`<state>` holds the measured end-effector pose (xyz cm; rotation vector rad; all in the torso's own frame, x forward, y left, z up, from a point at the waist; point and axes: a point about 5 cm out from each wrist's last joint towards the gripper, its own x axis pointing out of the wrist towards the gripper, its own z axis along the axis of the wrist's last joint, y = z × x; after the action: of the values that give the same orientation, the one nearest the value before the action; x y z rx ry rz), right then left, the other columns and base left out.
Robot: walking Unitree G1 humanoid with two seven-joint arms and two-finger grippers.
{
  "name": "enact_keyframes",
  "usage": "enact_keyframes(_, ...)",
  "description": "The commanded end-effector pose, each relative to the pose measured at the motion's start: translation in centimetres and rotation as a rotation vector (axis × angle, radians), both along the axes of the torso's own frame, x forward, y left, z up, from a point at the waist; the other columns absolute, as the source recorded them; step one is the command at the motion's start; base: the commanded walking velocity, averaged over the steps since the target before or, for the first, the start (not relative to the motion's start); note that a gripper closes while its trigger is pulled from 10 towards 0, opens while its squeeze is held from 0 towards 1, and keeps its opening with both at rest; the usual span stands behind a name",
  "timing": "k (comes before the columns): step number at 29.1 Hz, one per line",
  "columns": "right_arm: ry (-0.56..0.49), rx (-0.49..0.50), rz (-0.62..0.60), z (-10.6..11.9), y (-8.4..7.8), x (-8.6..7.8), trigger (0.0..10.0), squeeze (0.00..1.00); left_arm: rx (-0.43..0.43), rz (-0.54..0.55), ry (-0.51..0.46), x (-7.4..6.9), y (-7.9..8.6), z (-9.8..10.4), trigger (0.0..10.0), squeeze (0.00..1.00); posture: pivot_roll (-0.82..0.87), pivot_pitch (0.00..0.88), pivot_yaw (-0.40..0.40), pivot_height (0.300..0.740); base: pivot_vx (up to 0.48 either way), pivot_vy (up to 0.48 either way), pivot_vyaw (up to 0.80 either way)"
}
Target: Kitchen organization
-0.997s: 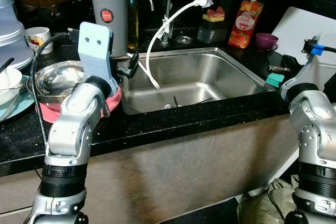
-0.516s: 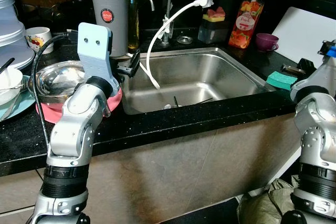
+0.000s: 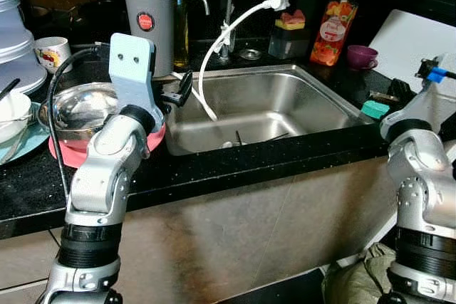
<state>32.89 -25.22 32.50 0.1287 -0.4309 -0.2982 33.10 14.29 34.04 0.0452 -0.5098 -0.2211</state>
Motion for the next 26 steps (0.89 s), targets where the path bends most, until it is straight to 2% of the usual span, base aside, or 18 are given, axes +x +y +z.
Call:
enact_keyframes(1,-0.018,0.002,-0.02,0.05,-0.31,-0.37,10.0,0.0,0.001,-0.009,0.011,0.06,-0.3,-0.49,10.0,0.0,0.04,0.154,-0.047,0.74,0.0,0.0,0.0)
enact_keyframes(26,-0.01,0.01,-0.035,-0.19,-0.54,-0.27,10.0,0.0,0.005,-0.004,0.005,0.14,-0.42,-0.41,10.0,0.0,0.03,0.152,-0.046,0.74,0.0,0.0,0.0)
